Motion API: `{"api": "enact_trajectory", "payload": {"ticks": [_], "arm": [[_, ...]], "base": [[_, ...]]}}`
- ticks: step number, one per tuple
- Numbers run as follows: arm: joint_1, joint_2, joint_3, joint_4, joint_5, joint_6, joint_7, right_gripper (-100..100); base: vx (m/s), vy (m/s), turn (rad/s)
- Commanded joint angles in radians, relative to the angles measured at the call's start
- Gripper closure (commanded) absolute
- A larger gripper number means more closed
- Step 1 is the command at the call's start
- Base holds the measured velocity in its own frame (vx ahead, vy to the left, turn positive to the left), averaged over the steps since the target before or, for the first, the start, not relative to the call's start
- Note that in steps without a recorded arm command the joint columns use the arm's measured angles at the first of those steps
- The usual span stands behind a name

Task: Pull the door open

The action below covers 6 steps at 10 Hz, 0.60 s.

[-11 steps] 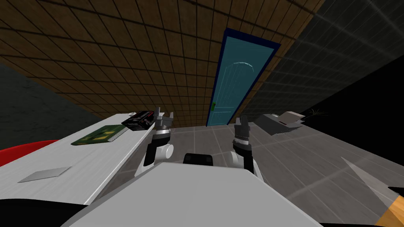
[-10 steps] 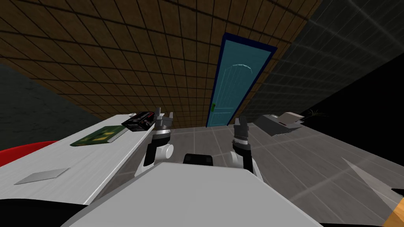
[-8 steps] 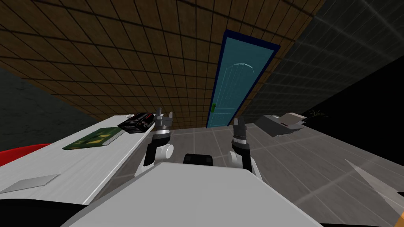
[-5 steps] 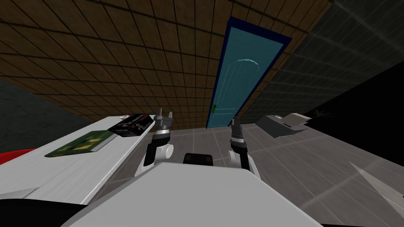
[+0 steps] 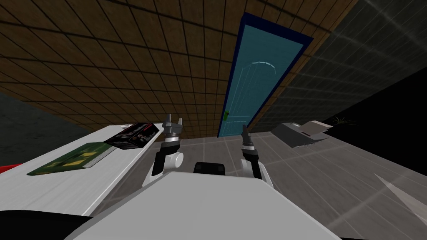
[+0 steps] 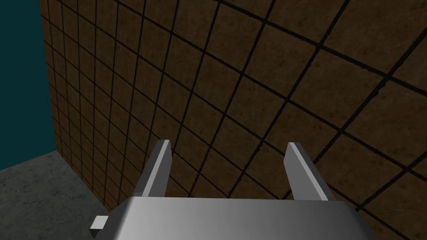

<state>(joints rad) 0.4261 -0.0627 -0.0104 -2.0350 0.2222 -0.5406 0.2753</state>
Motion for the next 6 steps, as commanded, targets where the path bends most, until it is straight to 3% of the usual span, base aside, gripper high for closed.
{"api": "enact_trajectory", "payload": {"ticks": [1, 6], "arm": [[-0.015, -0.009, -0.002, 0.028, 0.015, 0.006, 0.02, -100], [-0.076, -0.055, -0.01, 0.172, 0.096, 0.02, 0.124, -100]], "base": [[0.108, -0.013, 0.001], [0.163, -0.017, -0.002]]}}
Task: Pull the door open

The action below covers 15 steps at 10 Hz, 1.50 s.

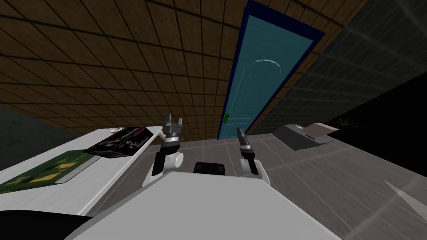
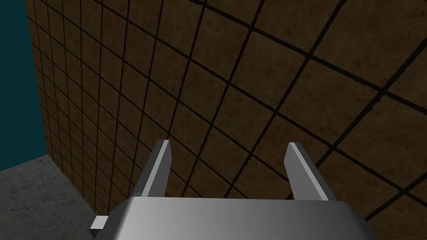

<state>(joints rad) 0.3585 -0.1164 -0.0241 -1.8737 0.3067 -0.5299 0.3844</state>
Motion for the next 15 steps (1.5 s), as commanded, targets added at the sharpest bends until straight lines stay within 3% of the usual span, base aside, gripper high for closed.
{"api": "enact_trajectory", "payload": {"ticks": [1, 15], "arm": [[-0.017, -0.007, 0.002, 0.03, 0.022, 0.012, 0.029, -100], [-0.125, -0.08, -0.011, 0.288, 0.167, 0.038, 0.215, -100]], "base": [[0.11, -0.023, 0.002], [0.098, -0.011, -0.001]]}}
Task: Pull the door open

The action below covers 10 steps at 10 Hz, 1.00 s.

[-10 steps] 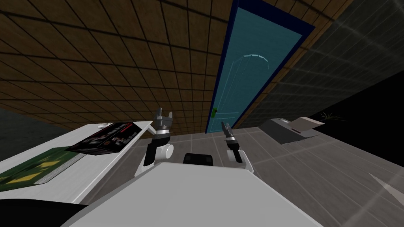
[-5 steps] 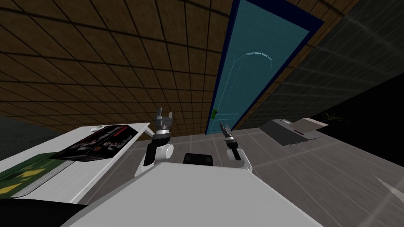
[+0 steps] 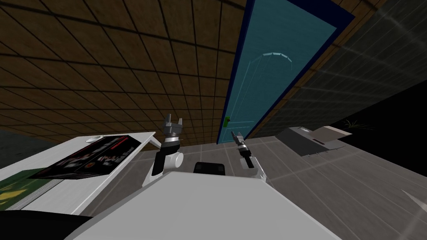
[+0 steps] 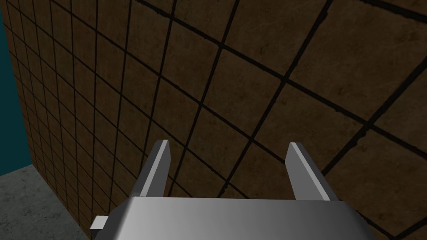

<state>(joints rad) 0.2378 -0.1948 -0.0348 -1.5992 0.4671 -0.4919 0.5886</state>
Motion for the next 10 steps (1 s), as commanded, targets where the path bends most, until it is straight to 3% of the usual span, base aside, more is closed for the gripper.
{"api": "enact_trajectory", "payload": {"ticks": [1, 10], "arm": [[-0.012, -0.006, -0.002, 0.03, 0.016, 0.001, 0.023, -100], [-0.091, -0.056, -0.012, 0.217, 0.121, 0.02, 0.157, -100]], "base": [[0.095, -0.008, -0.002], [0.156, -0.013, -0.002]]}}
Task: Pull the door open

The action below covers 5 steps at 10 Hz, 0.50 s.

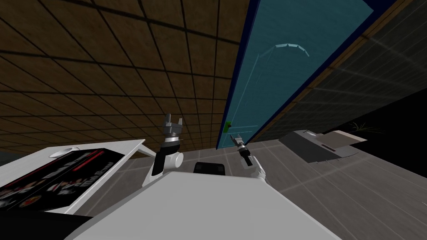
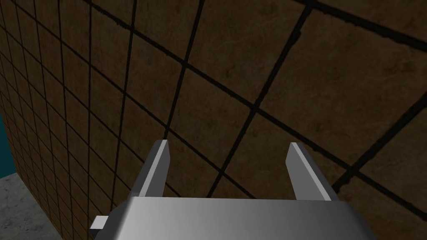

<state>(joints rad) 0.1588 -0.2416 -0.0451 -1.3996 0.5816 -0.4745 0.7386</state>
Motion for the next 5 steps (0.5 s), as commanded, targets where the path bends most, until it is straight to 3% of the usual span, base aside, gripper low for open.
{"api": "enact_trajectory", "payload": {"ticks": [1, 2, 3, 5], "arm": [[-0.016, -0.012, -0.002, 0.029, 0.013, 0.004, 0.015, -100], [-0.008, -0.006, -0.001, 0.016, 0.009, 0.002, 0.011, -100], [-0.023, 0.003, -0.022, 0.032, 0.006, 0.011, 0.025, -100], [-0.053, 0.022, -0.066, 0.064, 0.0, 0.027, 0.052, -100]], "base": [[0.197, -0.03, 0.001], [0.085, -0.012, 0.005], [0.037, -0.005, 0.216], [0.044, -0.018, 0.329]]}}
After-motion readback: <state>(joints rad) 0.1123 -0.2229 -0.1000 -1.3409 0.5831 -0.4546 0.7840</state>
